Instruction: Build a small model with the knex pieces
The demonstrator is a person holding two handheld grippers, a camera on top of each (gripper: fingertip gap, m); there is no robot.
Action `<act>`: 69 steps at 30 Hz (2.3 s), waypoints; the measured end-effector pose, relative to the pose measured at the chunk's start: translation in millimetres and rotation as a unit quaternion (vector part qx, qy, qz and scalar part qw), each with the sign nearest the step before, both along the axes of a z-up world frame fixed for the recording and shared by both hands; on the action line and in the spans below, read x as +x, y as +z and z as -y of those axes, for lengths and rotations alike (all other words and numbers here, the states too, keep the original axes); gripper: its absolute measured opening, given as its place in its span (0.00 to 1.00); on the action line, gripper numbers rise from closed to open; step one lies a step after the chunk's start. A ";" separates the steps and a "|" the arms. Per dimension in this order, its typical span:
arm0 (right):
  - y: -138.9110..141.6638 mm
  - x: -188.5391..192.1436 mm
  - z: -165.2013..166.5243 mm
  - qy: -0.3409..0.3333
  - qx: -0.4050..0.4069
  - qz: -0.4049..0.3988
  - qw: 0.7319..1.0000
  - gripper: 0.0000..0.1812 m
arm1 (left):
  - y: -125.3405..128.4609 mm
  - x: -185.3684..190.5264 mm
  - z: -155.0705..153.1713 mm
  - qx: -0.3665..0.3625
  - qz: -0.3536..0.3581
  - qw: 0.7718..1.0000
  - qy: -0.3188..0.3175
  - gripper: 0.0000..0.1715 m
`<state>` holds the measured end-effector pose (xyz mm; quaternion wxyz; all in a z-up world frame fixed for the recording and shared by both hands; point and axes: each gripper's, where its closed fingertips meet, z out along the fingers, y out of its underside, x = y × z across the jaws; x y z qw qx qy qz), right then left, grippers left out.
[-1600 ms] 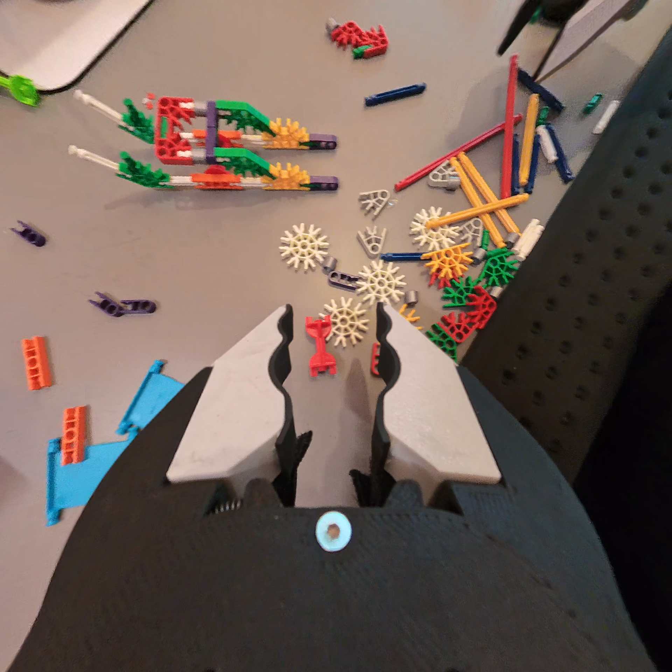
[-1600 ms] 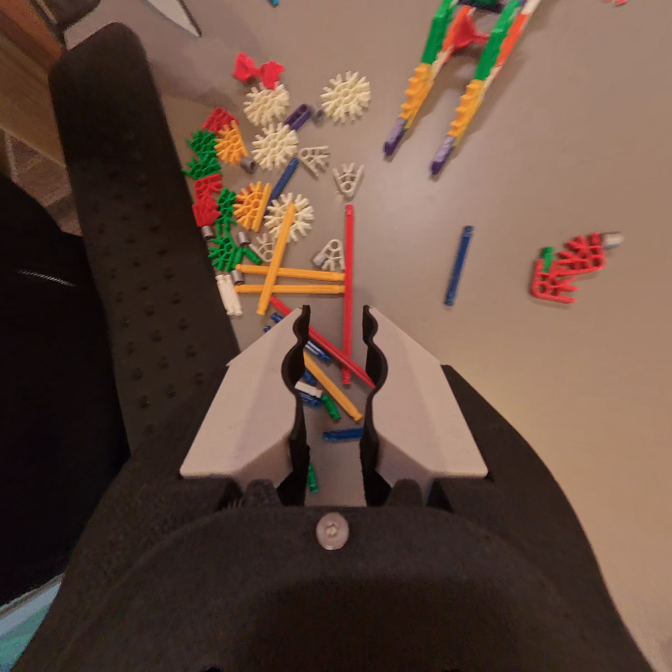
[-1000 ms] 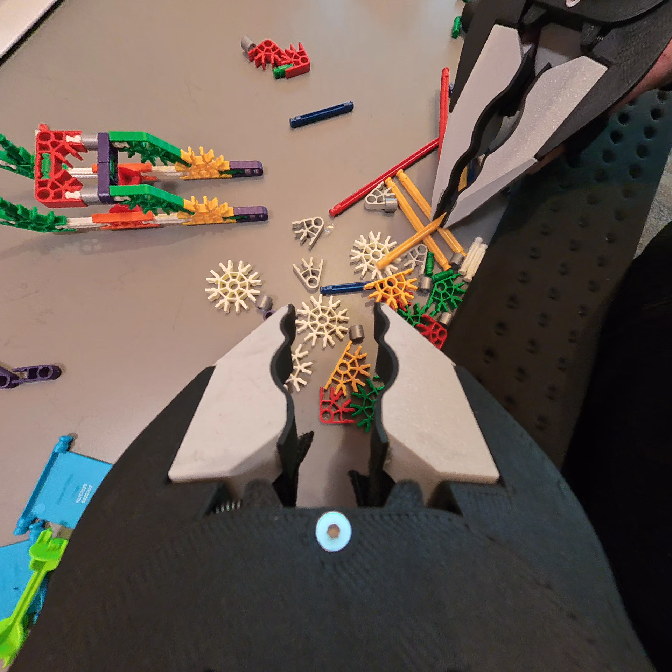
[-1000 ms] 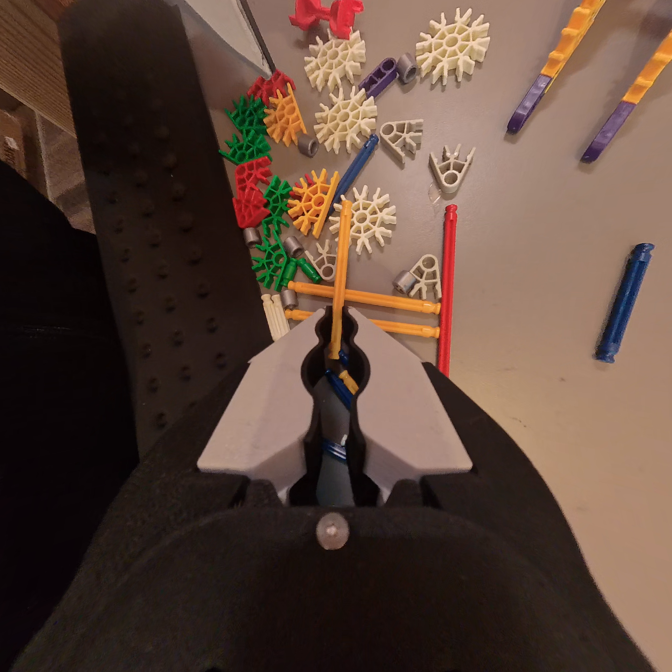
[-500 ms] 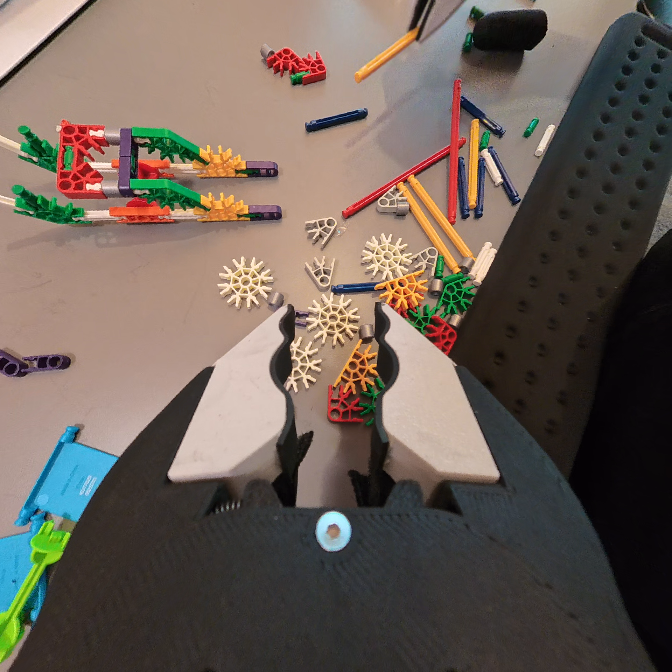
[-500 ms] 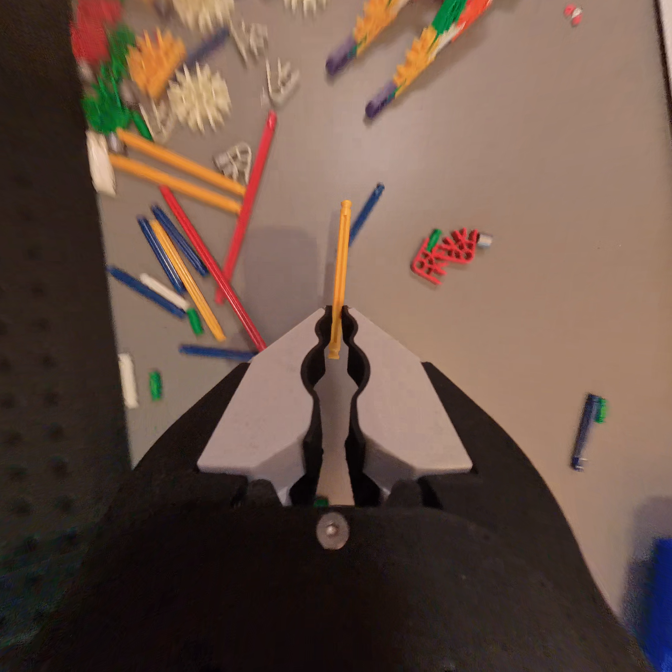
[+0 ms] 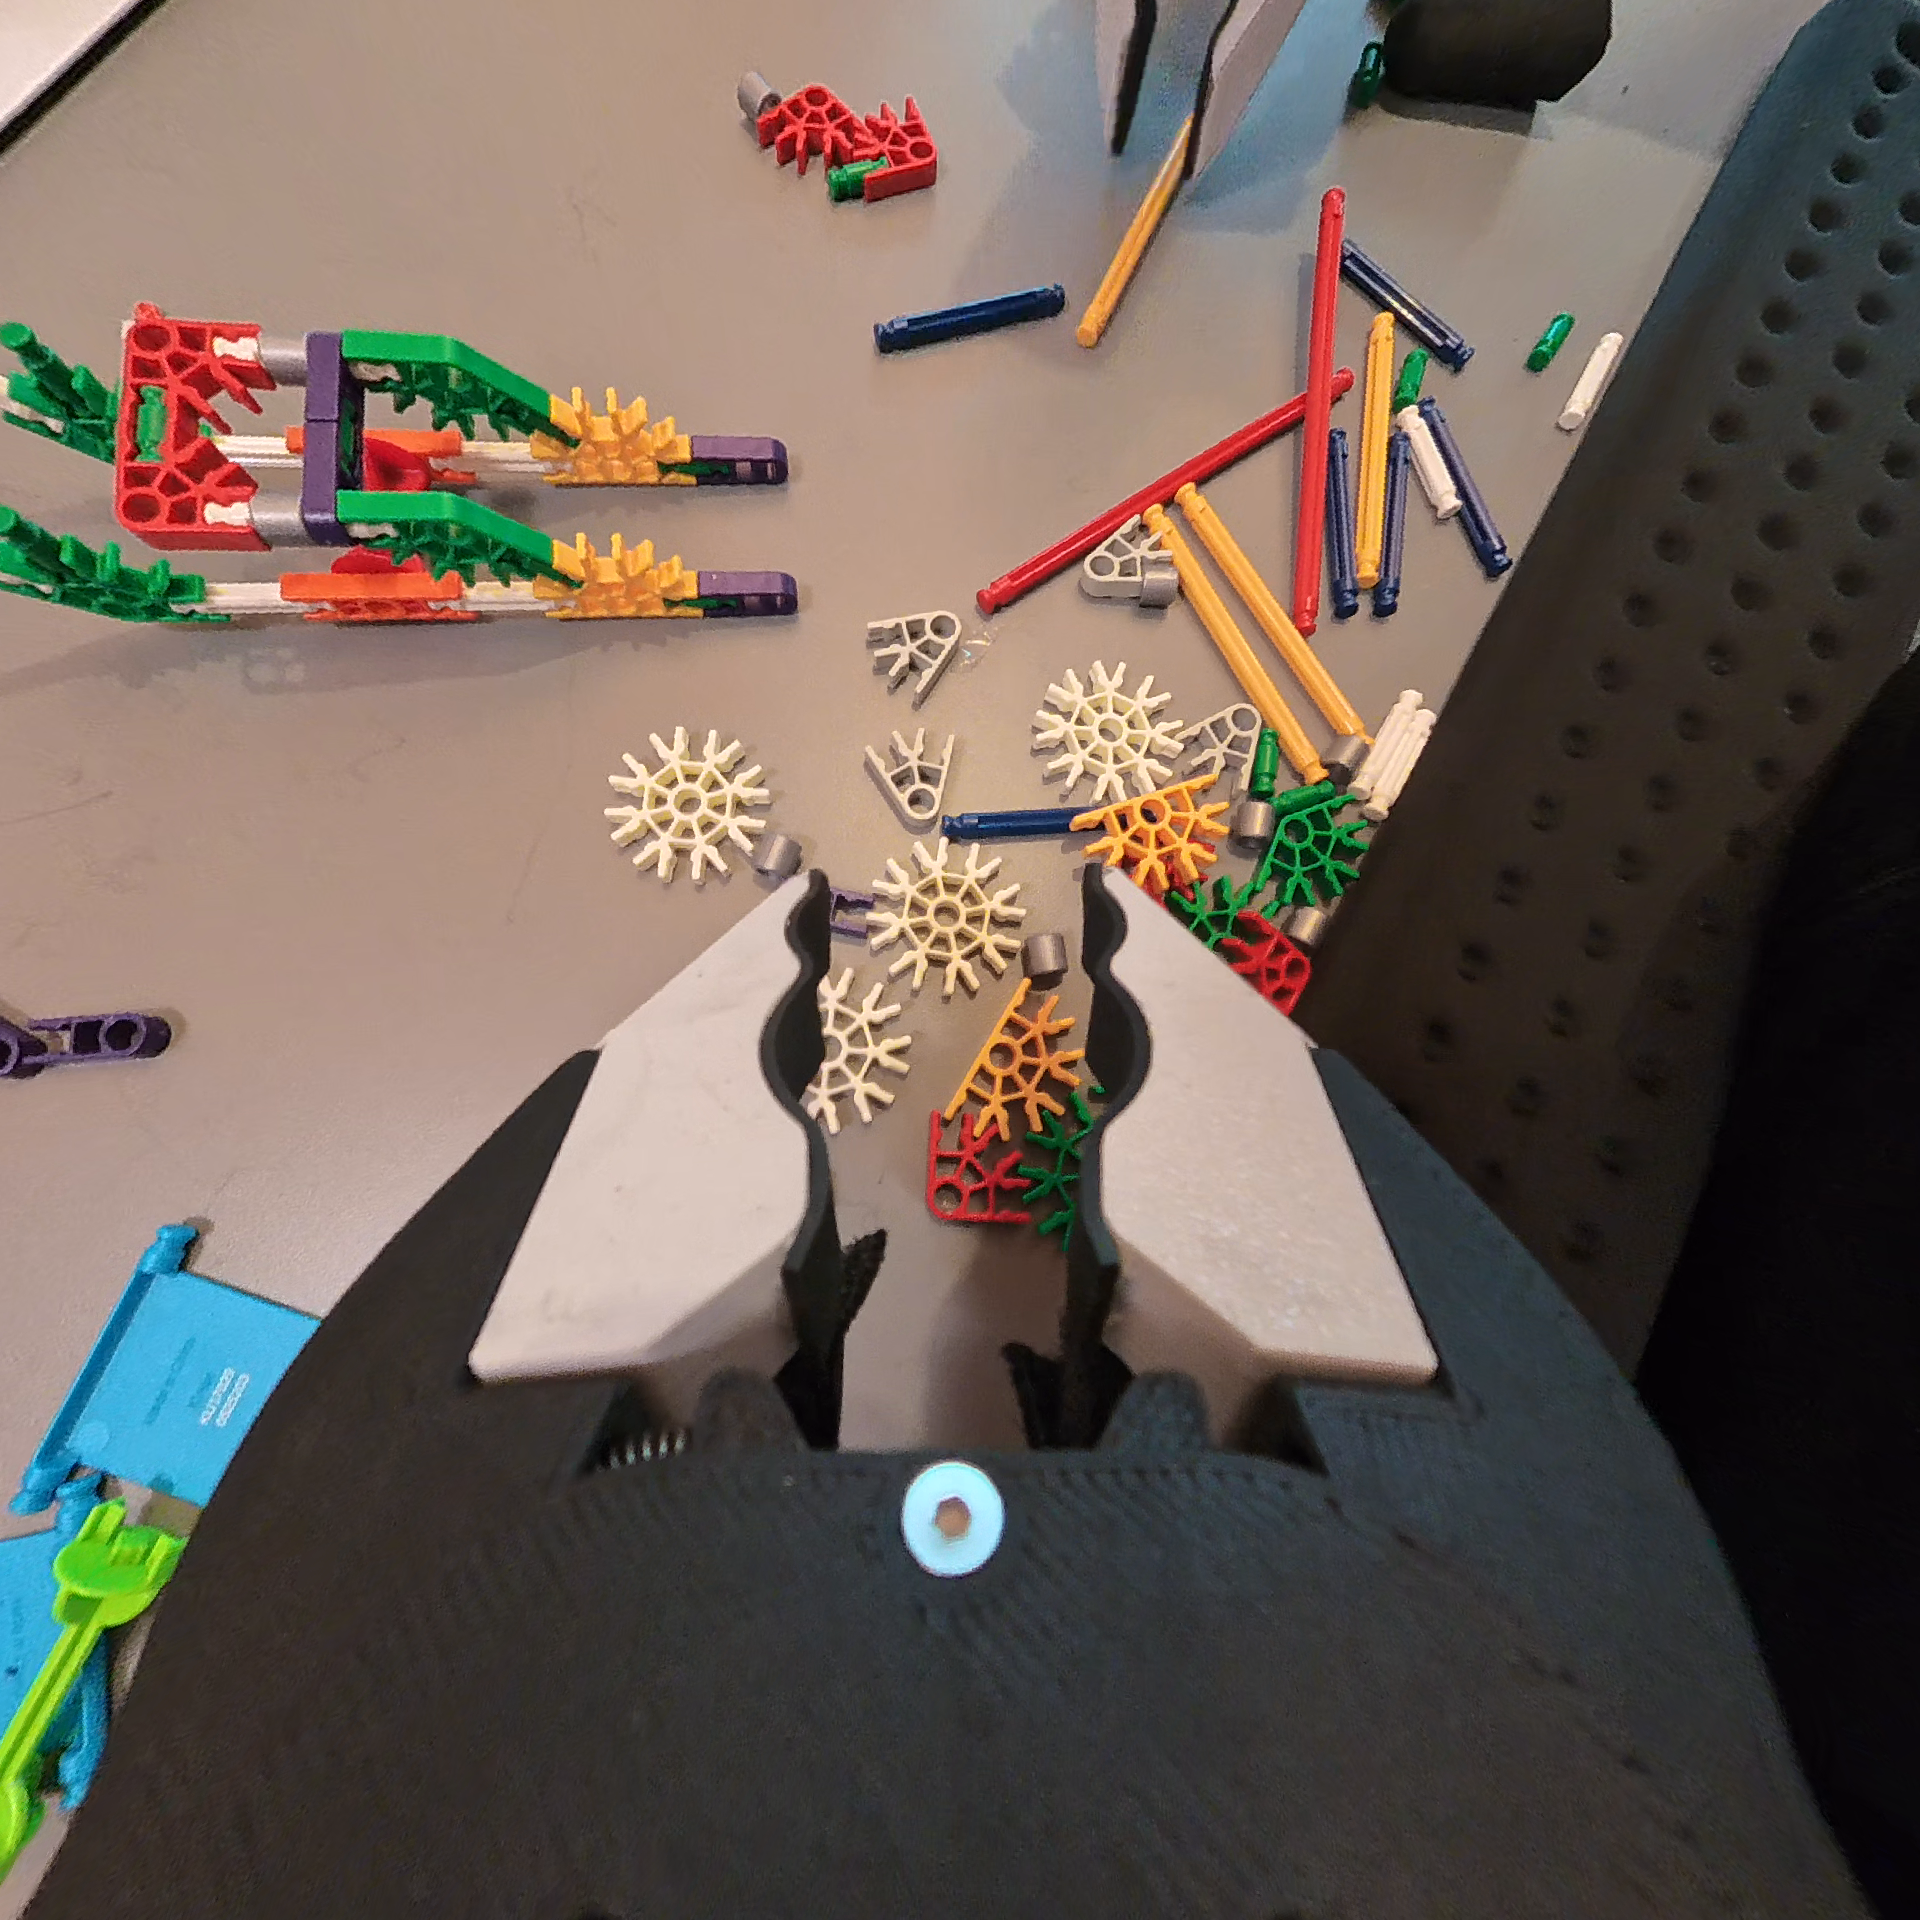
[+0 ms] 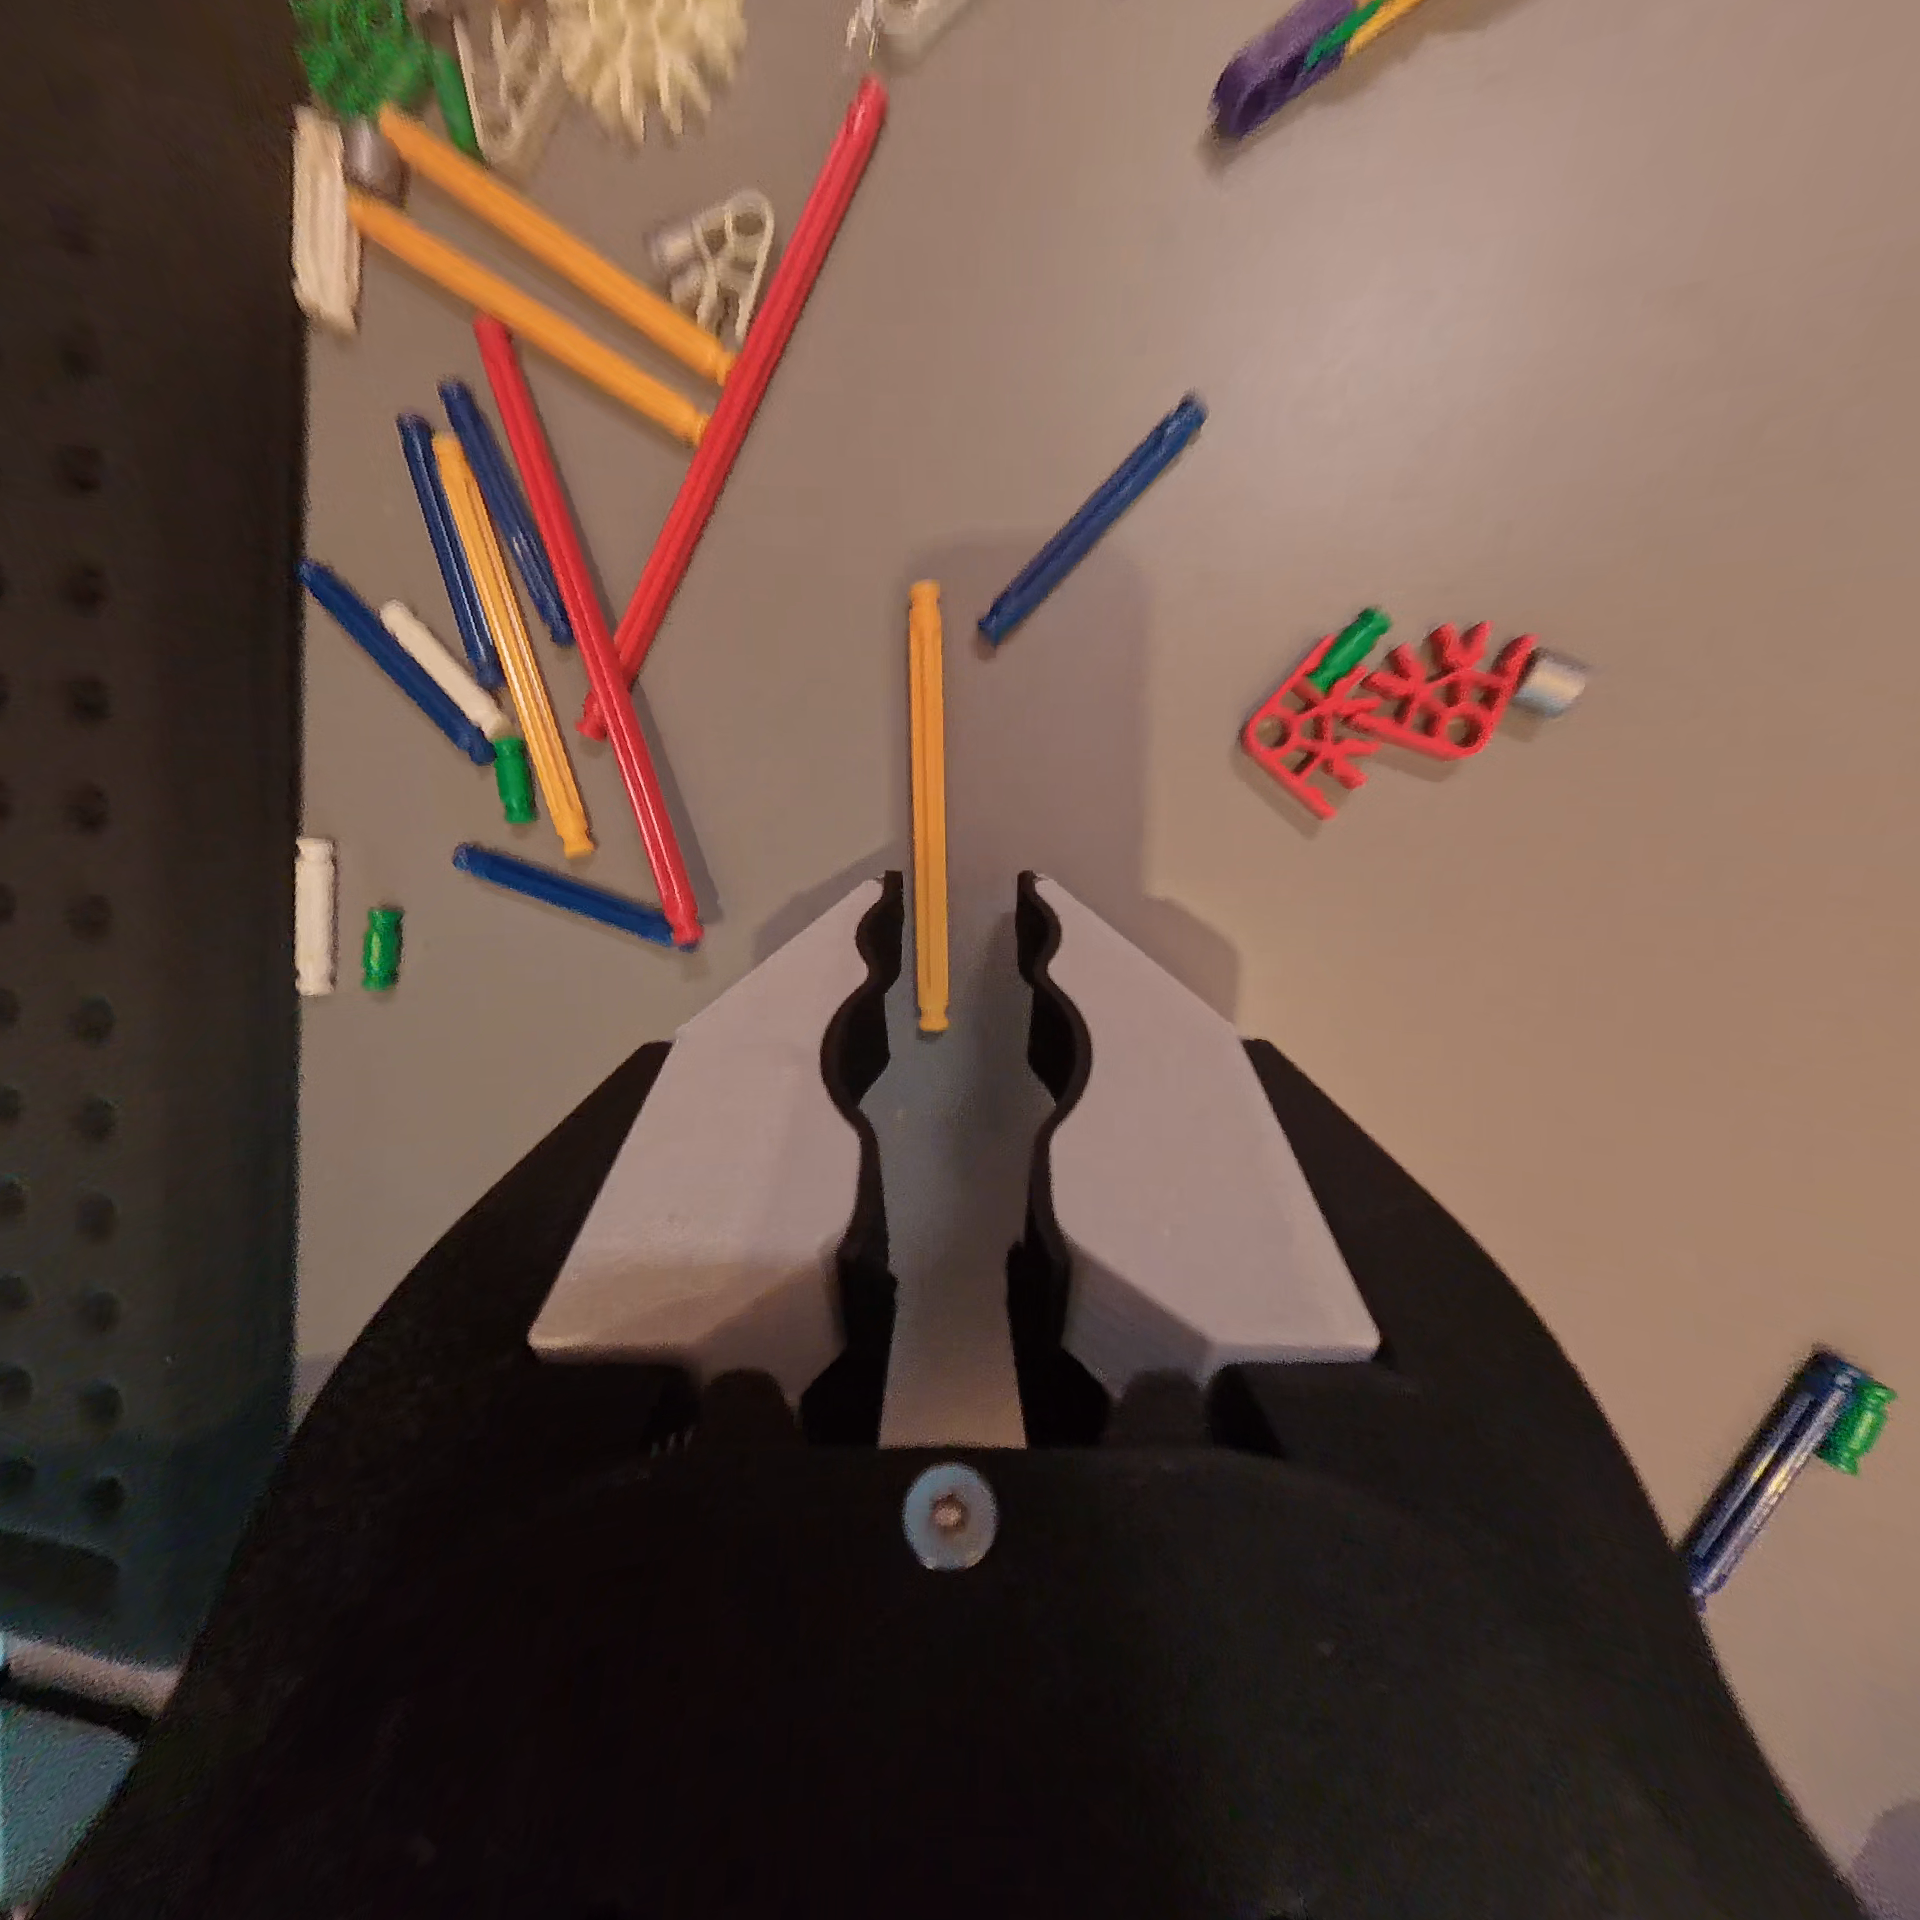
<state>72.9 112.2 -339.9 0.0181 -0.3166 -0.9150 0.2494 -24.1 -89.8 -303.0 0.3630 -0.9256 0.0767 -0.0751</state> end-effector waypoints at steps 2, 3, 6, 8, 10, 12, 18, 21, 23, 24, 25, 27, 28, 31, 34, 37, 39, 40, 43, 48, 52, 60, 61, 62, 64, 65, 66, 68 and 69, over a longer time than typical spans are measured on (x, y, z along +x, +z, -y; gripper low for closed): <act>14.8 -10.5 7.9 -0.028 -0.027 -0.019 0.999 0.10 | 1.8 1.1 -3.9 0.006 0.004 1.000 0.001 0.26; 21.5 -16.9 13.1 -0.041 -0.037 -0.027 0.998 0.10 | 2.2 1.9 -6.3 0.007 0.005 1.000 -0.001 0.27; 29.1 -36.0 8.9 -0.094 -0.024 -0.049 0.994 0.12 | 2.5 1.5 -13.2 0.006 -0.004 1.000 -0.005 0.27; 36.3 -43.6 -1.3 -0.135 -0.042 -0.065 0.988 0.12 | 5.2 -0.7 -15.7 0.009 -0.009 1.000 -0.002 0.27; 39.1 -40.6 -14.0 -0.163 -0.049 -0.062 0.984 0.13 | 6.8 -7.0 -13.1 0.011 -0.015 1.000 0.008 0.27; 39.9 -33.3 -26.7 -0.182 -0.034 -0.063 0.981 0.13 | 5.5 -14.4 -5.6 0.006 -0.014 1.000 0.019 0.27; 64.1 4.4 -26.0 -0.216 -0.063 -0.072 0.972 0.12 | 4.5 -28.5 19.3 0.000 -0.008 0.999 0.042 0.27; 64.4 36.4 -1.3 -0.204 -0.074 -0.045 0.975 0.11 | 7.3 -25.3 20.5 0.005 0.006 0.999 0.031 0.26; 57.1 56.8 18.6 -0.192 -0.071 -0.024 0.979 0.11 | 5.7 -19.9 18.8 0.002 0.009 1.000 0.013 0.26; 53.2 65.1 29.1 -0.187 -0.073 -0.017 0.979 0.11 | 4.6 -16.4 17.6 0.000 0.010 1.000 0.003 0.26; 49.2 71.4 38.9 -0.187 -0.076 -0.012 0.979 0.11 | 3.8 -12.1 16.1 0.000 0.011 1.000 -0.007 0.26; 40.1 81.7 57.6 -0.182 -0.076 -0.003 0.980 0.11 | 2.4 -3.1 12.4 0.001 0.015 1.000 -0.025 0.25; 36.6 84.2 65.7 -0.182 -0.077 -0.003 0.980 0.11 | 1.3 1.0 10.8 0.001 0.016 0.999 -0.033 0.25; 32.0 83.7 85.1 -0.186 -0.081 -0.013 0.979 0.11 | -3.4 8.8 10.1 -0.006 0.015 0.999 -0.052 0.24; 38.3 72.3 100.5 -0.189 -0.093 -0.040 0.977 0.11 | -2.7 10.2 16.0 -0.008 0.016 0.998 -0.059 0.24; 45.8 53.3 121.1 -0.183 -0.110 -0.070 0.974 0.11 | -3.4 7.2 28.3 -0.015 0.015 0.998 -0.060 0.24; 45.6 39.8 133.0 -0.175 -0.109 -0.083 0.975 0.11 | -5.7 4.0 37.3 -0.023 0.010 0.998 -0.056 0.24; 45.5 32.3 138.8 -0.171 -0.108 -0.089 0.975 0.11 | -5.8 3.7 40.9 -0.023 0.011 0.998 -0.055 0.24; 42.0 13.6 153.6 -0.160 -0.109 -0.091 0.977 0.13 | -6.3 4.5 50.3 -0.021 0.012 0.998 -0.050 0.24; 38.1 -4.7 168.8 -0.143 -0.108 -0.085 0.980 0.13 | -10.0 -3.9 68.2 -0.024 0.003 1.000 -0.019 0.24; 34.1 -6.9 175.2 -0.129 -0.102 -0.076 0.983 0.12 | -12.1 -19.4 84.9 -0.023 -0.003 1.000 0.021 0.24; 37.4 -16.3 171.7 -0.152 -0.107 -0.080 0.979 0.12 | -14.0 -41.2 86.3 -0.010 -0.021 0.998 0.060 0.23; 37.7 -16.0 170.7 -0.156 -0.108 -0.081 0.979 0.12 | -13.8 -43.0 83.4 -0.006 -0.020 0.998 0.061 0.23; 38.4 -15.4 169.5 -0.158 -0.110 -0.082 0.978 0.12 | -14.3 -45.0 80.5 -0.004 -0.020 0.998 0.062 0.23; 39.5 -13.3 166.9 -0.167 -0.116 -0.082 0.976 0.12 | -16.0 -46.3 73.5 0.000 -0.018 0.998 0.060 0.22; 40.0 -12.1 165.4 -0.172 -0.119 -0.083 0.974 0.11 | -17.4 -47.4 69.7 0.001 -0.020 0.998 0.061 0.22; 40.5 -10.9 163.9 -0.176 -0.120 -0.084 0.973 0.11 | -19.2 -48.3 65.9 0.002 -0.021 0.998 0.061 0.22; 41.6 -8.4 161.4 -0.183 -0.124 -0.087 0.971 0.11 | -22.2 -48.2 58.5 0.004 -0.021 0.998 0.059 0.22; 41.7 -7.0 159.7 -0.188 -0.124 -0.087 0.970 0.11 | -23.9 -49.4 55.3 0.003 -0.023 0.998 0.062 0.22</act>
